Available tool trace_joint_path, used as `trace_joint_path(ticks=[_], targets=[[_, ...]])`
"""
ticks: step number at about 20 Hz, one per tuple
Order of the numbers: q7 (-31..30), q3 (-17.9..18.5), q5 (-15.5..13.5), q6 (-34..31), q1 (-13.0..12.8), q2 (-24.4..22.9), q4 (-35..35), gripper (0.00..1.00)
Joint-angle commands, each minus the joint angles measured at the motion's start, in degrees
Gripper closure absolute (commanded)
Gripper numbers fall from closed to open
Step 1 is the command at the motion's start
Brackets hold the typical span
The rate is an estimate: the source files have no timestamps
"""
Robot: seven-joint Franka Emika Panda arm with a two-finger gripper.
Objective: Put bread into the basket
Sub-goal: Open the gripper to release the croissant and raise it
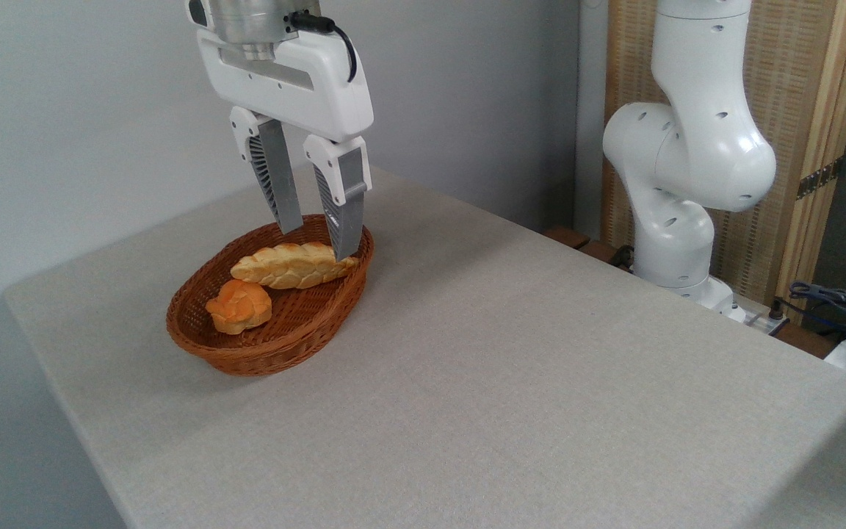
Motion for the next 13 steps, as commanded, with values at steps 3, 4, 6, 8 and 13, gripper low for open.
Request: trace_joint_path(ticks=[3,4,6,8,13], targets=[[2.53,-0.26,-0.87,-0.9,1.47,-0.92,-0.93,0.0],[2.71,-0.26,-0.96,-0.9,1.47,-0.92,-1.02,0.0],[3.15,-0.35,-0.96,-0.98,1.56,-0.83,-1.02,0.0],[3.24,-0.35,-0.96,-0.98,1.91,-0.83,-0.93,0.0],[3.42,-0.35,-0.87,-1.07,2.26,-0.92,-0.93,0.0]])
